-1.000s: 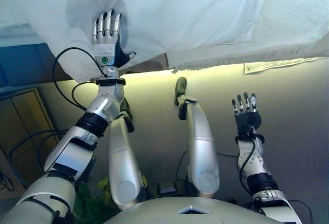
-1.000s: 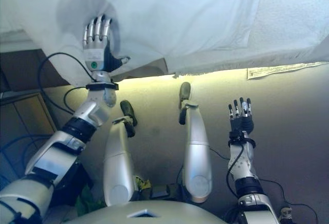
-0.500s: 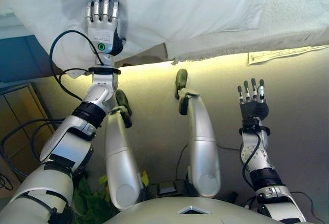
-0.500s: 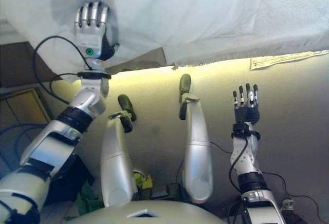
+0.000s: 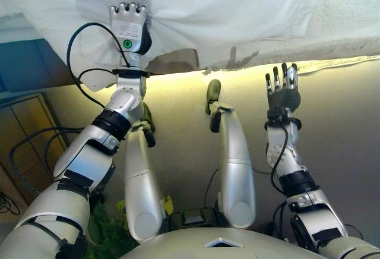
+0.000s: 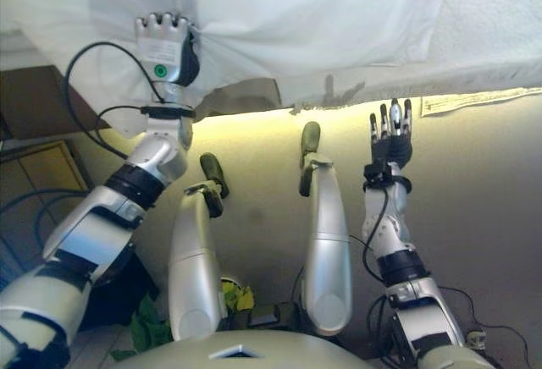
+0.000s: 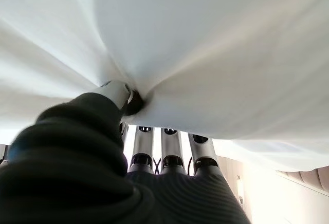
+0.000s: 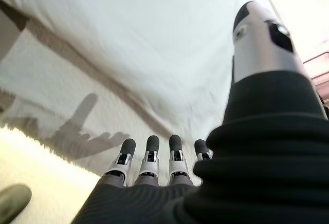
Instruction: Make the bed neatly
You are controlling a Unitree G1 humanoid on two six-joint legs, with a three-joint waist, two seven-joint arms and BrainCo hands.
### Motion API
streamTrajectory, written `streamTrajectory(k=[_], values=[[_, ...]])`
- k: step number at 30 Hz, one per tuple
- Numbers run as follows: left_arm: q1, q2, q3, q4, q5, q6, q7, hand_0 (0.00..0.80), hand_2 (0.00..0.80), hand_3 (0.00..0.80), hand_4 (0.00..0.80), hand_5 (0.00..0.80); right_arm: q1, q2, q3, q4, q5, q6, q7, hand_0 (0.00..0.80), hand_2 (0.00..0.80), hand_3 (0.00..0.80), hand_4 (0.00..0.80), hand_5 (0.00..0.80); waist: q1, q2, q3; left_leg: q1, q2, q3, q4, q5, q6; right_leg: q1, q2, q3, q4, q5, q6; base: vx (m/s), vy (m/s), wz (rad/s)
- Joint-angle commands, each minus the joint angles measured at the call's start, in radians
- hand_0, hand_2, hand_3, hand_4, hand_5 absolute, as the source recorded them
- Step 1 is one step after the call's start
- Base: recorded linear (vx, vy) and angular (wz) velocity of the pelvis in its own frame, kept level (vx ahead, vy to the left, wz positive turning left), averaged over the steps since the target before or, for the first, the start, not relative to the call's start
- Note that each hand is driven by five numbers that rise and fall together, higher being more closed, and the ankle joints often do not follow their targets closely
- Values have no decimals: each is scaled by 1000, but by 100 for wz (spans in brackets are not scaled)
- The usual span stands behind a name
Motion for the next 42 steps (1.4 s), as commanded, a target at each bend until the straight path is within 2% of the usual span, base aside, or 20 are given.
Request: streamTrajectory(k=[1, 9, 16, 21, 22, 23, 32, 38, 42], values=[[20, -35, -13, 14, -51, -24, 36, 800, 800, 800, 800, 800, 17, -27, 1, -32, -12, -80, -24, 0, 0, 0, 0, 0, -8, 60, 4, 3, -7, -12, -117, 169, 73, 102, -55, 3, -30, 3, 113, -6, 17, 10], [56, -35, -10, 64, -149, -101, 69, 800, 800, 800, 800, 800, -21, 17, 28, 17, -27, -108, -43, 0, 0, 0, 0, 0, 33, 76, 4, 158, -22, -15, -227, 201, 58, 277, -91, -46, -147, 37, 135, 9, 49, 12], [85, 8, 5, 144, -253, -157, 73, 800, 800, 800, 800, 800, -23, 54, 35, 67, -26, -141, -71, 0, 0, 0, 0, 0, 80, 75, -4, 298, -40, -26, -290, 201, 56, 448, -120, -96, -210, 52, 144, 47, 17, 11], [115, 31, 7, 183, -287, -187, 62, 800, 800, 800, 800, 800, -14, 72, 34, 97, -32, -161, -80, 0, 0, 0, 0, 0, 112, 73, -57, 351, -52, -37, -326, 198, 58, 521, -131, -124, -252, 55, 149, 54, 7, 20], [126, 38, 11, 189, -290, -191, 58, 800, 800, 800, 800, 800, -10, 76, 31, 103, -32, -163, -78, 0, 0, 0, 0, 0, 119, 72, -66, 354, -56, -37, -340, 222, 66, 533, -135, -140, -271, 79, 139, 28, 16, 13], [140, 44, 16, 196, -295, -193, 55, 800, 800, 800, 800, 800, -5, 80, 30, 110, -32, -166, -76, 0, 0, 0, 0, 0, 126, 73, -79, 369, -56, -40, -350, 221, 65, 550, -136, -147, -281, 80, 139, 19, 22, 10], [283, 102, 72, 304, -323, -227, 42, 800, 800, 800, 800, 800, 36, 94, 11, 188, -58, -187, -48, 0, 0, 0, 0, 0, 170, 97, -177, 506, -51, -43, -480, 238, 51, 719, -132, -199, -415, 92, 143, 103, 86, 8], [385, 167, 127, 381, -322, -230, 27, 800, 800, 800, 800, 800, 92, 76, -32, 274, -73, -155, 30, 0, 0, 0, 0, 0, 173, 123, -264, 615, -41, -15, -591, 258, 37, 832, -133, -221, -498, 91, 155, 146, 183, 5], [473, 201, 178, 386, -241, -222, 3, 800, 800, 800, 800, 800, 160, 66, -79, 327, -69, -147, 119, 0, 0, 0, 0, 0, 179, 140, -326, 678, -44, -10, -654, 270, 32, 899, -135, -238, -545, 91, 165, 156, 165, 3]])
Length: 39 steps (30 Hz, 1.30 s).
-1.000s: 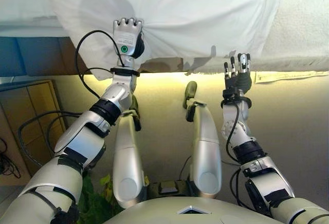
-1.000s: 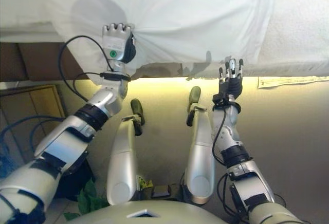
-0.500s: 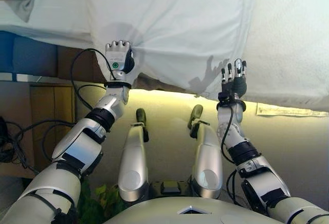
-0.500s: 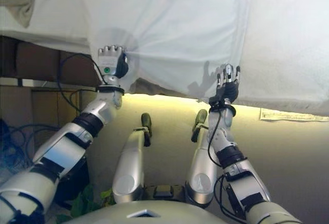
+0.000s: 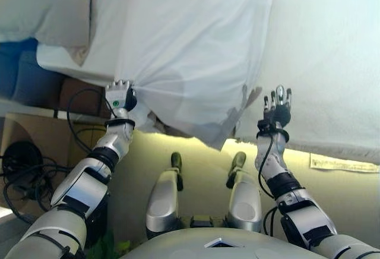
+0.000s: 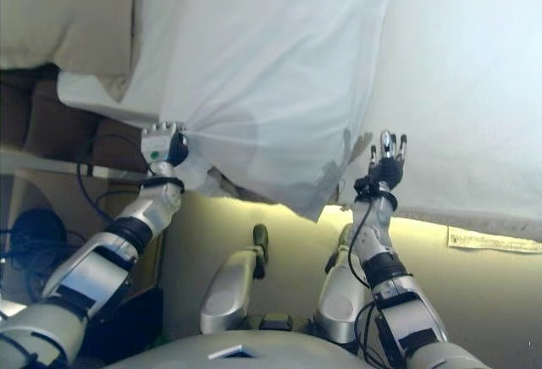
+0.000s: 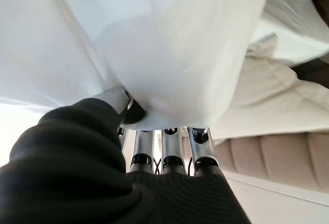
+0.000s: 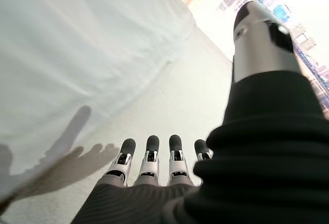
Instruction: Make the bed neatly
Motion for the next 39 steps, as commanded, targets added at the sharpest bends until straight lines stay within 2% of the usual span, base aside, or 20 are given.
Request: streamTrajectory(k=[1, 6, 11, 16, 20, 22, 30, 39], values=[[119, 163, 93, 116, 24, 74, 12, 800, 800, 800, 800, 800, 84, -10, -64, 33, -52, -16, 101, 0, 0, 0, 0, 0, 59, -9, -131, -16, 22, 5, -144, 150, -5, 76, -81, 16, -24, 20, 77, 137, 137, 4], [180, 208, 146, 140, 75, 88, -9, 800, 800, 800, 800, 800, 131, -4, -93, 101, -47, -12, 204, 0, 0, 0, 0, 0, 59, 2, -195, 47, 10, 21, -200, 158, -2, 132, -86, 9, -70, 37, 90, 125, 118, -3], [211, 235, 177, 157, 97, 79, -34, 800, 800, 800, 800, 800, 158, 4, -121, 150, -55, -13, 250, 0, 0, 0, 0, 0, 64, 10, -248, 88, -5, 22, -220, 151, 8, 163, -102, 10, -76, 49, 100, 121, 82, 9], [230, 188, 169, 165, 117, 62, -45, 800, 800, 800, 800, 800, 174, 10, -148, 165, -83, -7, 239, 0, 0, 0, 0, 0, 67, 19, -271, 109, -15, 15, -225, 142, 16, 189, -108, 7, -82, 45, 105, 87, 78, -8], [235, 143, 158, 157, 124, 50, -33, 800, 800, 800, 800, 800, 178, 16, -148, 146, -84, -4, 212, 0, 0, 0, 0, 0, 74, 6, -266, 92, -14, 5, -208, 134, 20, 178, -110, 4, -87, 58, 105, -7, -2, 5], [237, 134, 164, 156, 121, 38, -27, 0, 0, 0, 0, 0, 179, 20, -148, 141, -82, -2, 207, 0, 0, 0, 0, 0, 78, -1, -260, 91, -11, 6, -202, 127, 20, 175, -111, 3, -82, 55, 107, -35, -46, 4], [262, 104, 189, 156, 72, -34, -56, 0, 0, 0, 0, 0, 189, 33, -151, 118, -63, -9, 202, 0, 0, 0, 0, 0, 96, -22, -253, 87, 3, -2, -204, 131, 13, 185, -103, -14, -92, 62, 109, -18, -66, 0], [329, 46, 215, 150, 14, -88, -91, 0, 0, 0, 0, 0, 199, 51, -161, 73, -73, 1, 159, 0, 0, 0, 0, 0, 116, -27, -258, 79, 2, -22, -195, 133, 16, 193, -94, -24, -96, 61, 103, 3, -32, 8]])
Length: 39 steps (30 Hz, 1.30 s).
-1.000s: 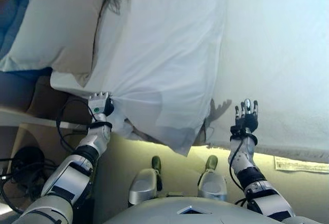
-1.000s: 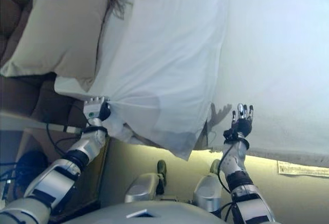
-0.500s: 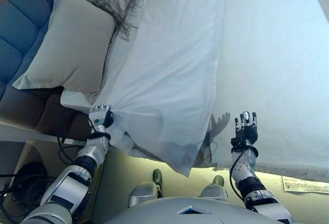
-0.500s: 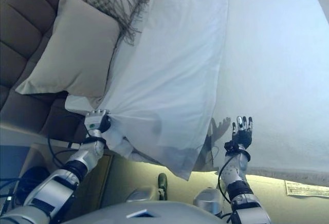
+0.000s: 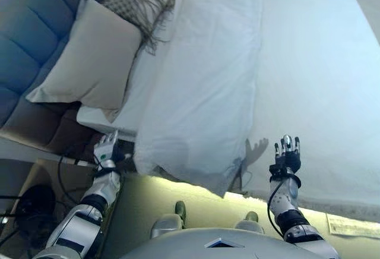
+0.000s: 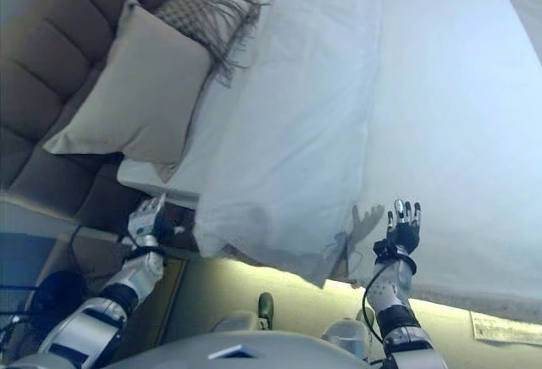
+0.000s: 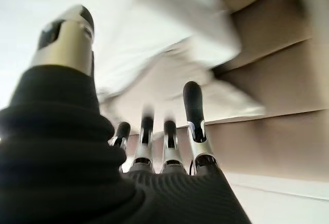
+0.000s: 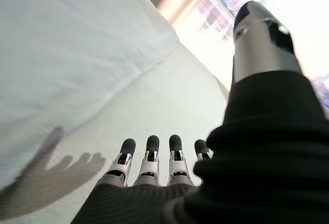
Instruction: Make the bed neatly
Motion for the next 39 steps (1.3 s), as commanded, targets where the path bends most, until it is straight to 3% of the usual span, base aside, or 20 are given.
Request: streamTrajectory(k=[1, 5, 11, 16, 21, 23, 28, 31, 37, 39], values=[[-31, 63, 18, 74, -42, -22, 1, 0, 0, 0, 0, 0, -19, 35, -52, -78, -39, -13, -23, 0, 0, 0, 0, 0, 46, -52, 11, -82, -4, -9, 54, 9, 43, -43, -120, 32, 120, 23, 52, 7, 7, 13], [-8, 58, 27, 71, -67, -56, 22, 0, 0, 0, 0, 0, -21, 34, -44, -93, -47, -15, -46, 0, 0, 0, 0, 0, 54, -53, 16, -88, -1, -15, 60, 10, 41, -41, -117, 29, 119, 22, 50, -3, -4, 14], [-2, 67, 73, -7, -131, -185, -2, 0, 0, 0, 0, 0, -18, 44, -36, -111, -47, -23, -69, 0, 0, 0, 0, 0, 70, -57, 21, -95, 1, -22, 65, 9, 37, -38, -117, 20, 122, 18, 49, -6, -22, 8], [-5, 35, 94, -162, -382, -330, -210, 0, 0, 0, 0, 0, -7, 57, -30, -120, -44, -44, -64, 0, 0, 0, 0, 0, 85, -66, 23, -90, 3, -28, 59, 10, 37, -20, -109, 9, 109, 18, 50, -18, -52, 2], [38, -27, 112, -293, -732, -381, -489, 0, 0, 0, 0, 0, 0, 59, -31, -166, -122, -32, -123, 0, 0, 0, 0, 0, 91, -83, 22, -88, 9, -29, 58, 14, 39, -15, -97, 8, 98, 30, 48, -17, -83, 1], [65, -48, 130, -351, -931, -341, -650, 0, 0, 0, 0, 0, 0, 60, -39, -189, -147, -19, -138, 0, 0, 0, 0, 0, 94, -91, 24, -76, 14, -22, 59, 10, 39, -5, -90, 11, 98, 26, 47, -2, -116, 3], [147, -76, 176, -473, -1219, -235, -899, 0, 0, 0, 0, 0, 7, 58, -77, -239, -195, 33, -143, 0, 0, 0, 0, 0, 98, -110, 14, -50, 25, -8, 48, 9, 42, 10, -70, 18, 87, 24, 44, 4, -121, 1], [189, -78, 208, -526, -1295, -183, -955, 0, 0, 0, 0, 0, 7, 50, -82, -257, -220, 73, -130, 0, 0, 0, 0, 0, 96, -116, 3, -34, 31, 1, 40, 12, 42, 17, -54, 26, 74, 23, 38, 0, -92, -3], [225, -44, 250, -623, -1301, -173, -989, 0, 0, 0, 0, 0, 14, 27, -68, -309, -220, 114, -123, 0, 0, 0, 0, 0, 87, -125, -18, -11, 45, 24, 29, 14, 36, 26, -24, 38, 46, 20, 27, -20, -86, -8], [239, -18, 329, -680, -1344, -130, -1026, 0, 0, 0, 0, 0, 62, 4, -108, -319, -178, 145, -7, 0, 0, 0, 0, 0, 76, -133, -21, -12, 53, 33, 27, 17, 29, 16, -12, 50, 41, 23, 21, -60, -78, -16]])
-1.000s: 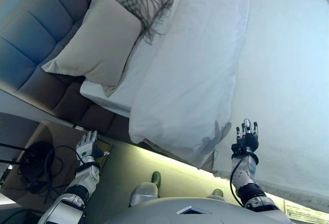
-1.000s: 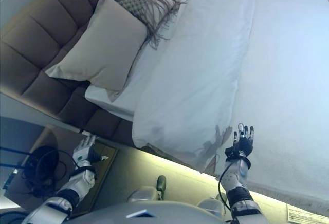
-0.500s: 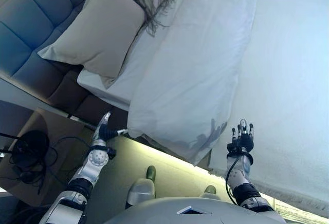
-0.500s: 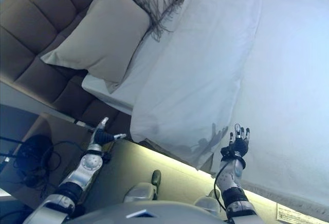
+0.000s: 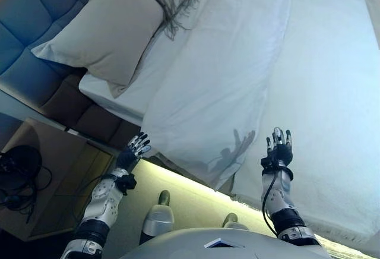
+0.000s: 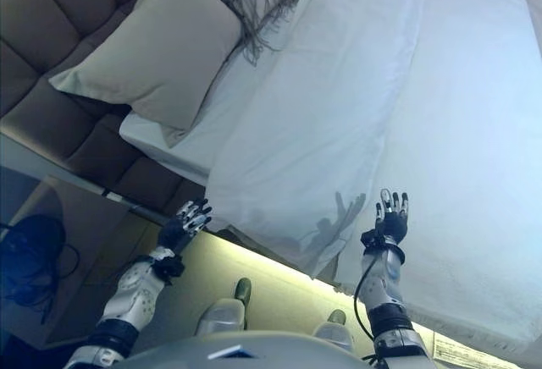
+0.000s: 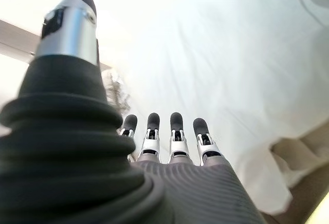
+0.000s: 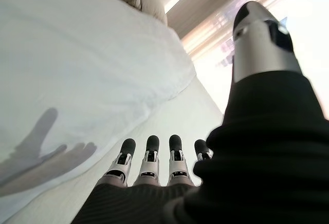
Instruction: Make the bed neatly
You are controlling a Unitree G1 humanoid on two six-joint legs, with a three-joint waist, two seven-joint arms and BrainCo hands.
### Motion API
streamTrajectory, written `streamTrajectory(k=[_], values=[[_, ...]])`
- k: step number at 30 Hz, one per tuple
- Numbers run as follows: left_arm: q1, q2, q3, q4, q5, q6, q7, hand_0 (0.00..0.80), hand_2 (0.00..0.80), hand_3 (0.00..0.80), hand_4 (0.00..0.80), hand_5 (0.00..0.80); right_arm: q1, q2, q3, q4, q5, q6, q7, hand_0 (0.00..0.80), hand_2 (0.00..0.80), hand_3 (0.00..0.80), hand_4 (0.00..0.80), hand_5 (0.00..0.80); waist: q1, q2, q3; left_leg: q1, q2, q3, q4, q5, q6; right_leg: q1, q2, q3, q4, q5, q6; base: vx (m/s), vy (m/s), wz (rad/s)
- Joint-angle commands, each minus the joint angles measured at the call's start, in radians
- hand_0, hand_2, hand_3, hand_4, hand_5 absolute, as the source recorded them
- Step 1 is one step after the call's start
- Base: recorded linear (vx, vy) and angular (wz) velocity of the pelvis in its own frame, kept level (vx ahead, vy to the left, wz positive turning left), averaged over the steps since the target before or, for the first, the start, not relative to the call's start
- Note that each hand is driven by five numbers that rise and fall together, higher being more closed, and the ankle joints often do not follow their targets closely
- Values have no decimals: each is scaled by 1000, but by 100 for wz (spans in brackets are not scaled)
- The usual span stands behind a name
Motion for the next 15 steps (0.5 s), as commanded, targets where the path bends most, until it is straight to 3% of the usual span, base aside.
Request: streamTrajectory(k=[1, 5, 15], values=[[-7, 41, 100, -68, -79, 19, -60, 0, 0, 0, 0, 0, 71, -58, -86, -94, 1, 24, 169, 0, 0, 0, 0, 0, 2, 18, -79, -36, 36, 35, 49, -6, 36, -23, -39, 29, 68, 15, 24, -68, -74, -9], [65, 33, 134, -126, -79, -7, -62, 0, 0, 0, 0, 0, 162, -59, -137, -152, 2, 99, 307, 0, 0, 0, 0, 0, -26, 1, -86, -32, 43, 53, 54, -15, 38, -34, -22, 47, 72, 1, 22, -41, -64, -12], [30, 1, 88, -10, -85, -31, 42, 0, 0, 0, 0, 0, 147, -67, -71, -159, -38, 160, 259, 0, 0, 0, 0, 0, -48, -15, -99, -9, 50, 67, 47, -18, 28, -17, -5, 58, 56, -7, 17, -4, -20, -11]])
